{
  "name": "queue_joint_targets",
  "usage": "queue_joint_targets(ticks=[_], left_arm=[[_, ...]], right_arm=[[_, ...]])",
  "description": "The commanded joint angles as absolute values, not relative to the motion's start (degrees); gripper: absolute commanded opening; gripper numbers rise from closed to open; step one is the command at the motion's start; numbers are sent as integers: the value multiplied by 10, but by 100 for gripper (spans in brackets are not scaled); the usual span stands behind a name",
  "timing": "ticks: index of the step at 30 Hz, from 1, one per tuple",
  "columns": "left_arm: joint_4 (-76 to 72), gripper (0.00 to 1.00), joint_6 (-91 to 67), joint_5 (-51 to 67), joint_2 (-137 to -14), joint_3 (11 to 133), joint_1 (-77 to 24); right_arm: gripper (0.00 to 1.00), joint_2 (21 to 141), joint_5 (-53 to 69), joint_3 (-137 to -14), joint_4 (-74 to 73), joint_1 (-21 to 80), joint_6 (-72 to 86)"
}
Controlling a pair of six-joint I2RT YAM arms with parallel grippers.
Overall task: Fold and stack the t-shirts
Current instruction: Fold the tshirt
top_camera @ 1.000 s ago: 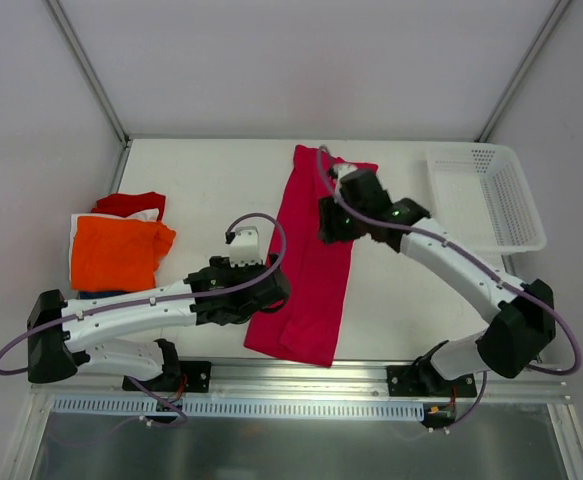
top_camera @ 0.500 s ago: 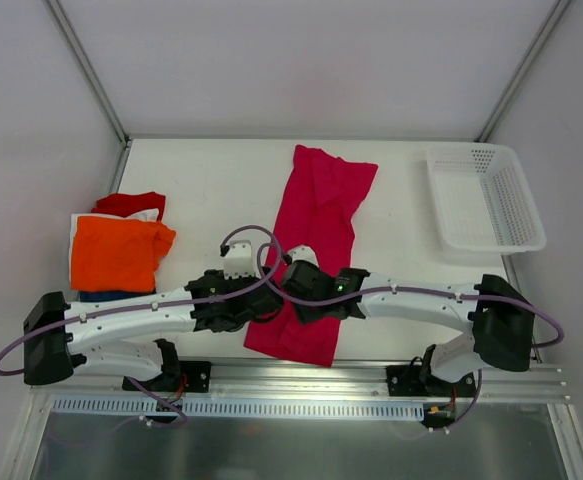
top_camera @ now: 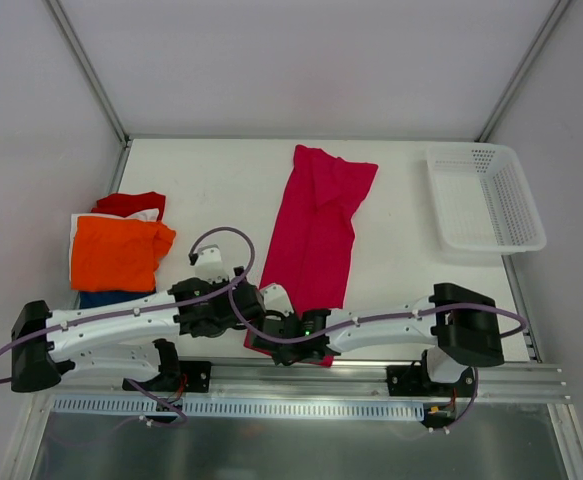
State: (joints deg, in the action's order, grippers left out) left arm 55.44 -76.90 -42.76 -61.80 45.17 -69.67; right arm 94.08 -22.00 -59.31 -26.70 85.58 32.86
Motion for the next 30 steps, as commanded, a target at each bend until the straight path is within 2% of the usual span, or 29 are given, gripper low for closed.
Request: queue_joint_targets(ticks=[1, 8, 19, 30], left_arm=[[679, 96, -898, -478, -579, 454, -703], [730, 96, -947, -496, -530, 439, -704], [744, 96, -948, -492, -536, 442, -704], [744, 96, -947, -482, -534, 428, -704]], right_arm=[[47, 966, -237, -660, -243, 867, 335], [48, 977, -258, -686, -274, 868, 325], [48, 958, -313, -678, -316, 869, 340], [47, 1002, -325, -698, -349, 868, 356]])
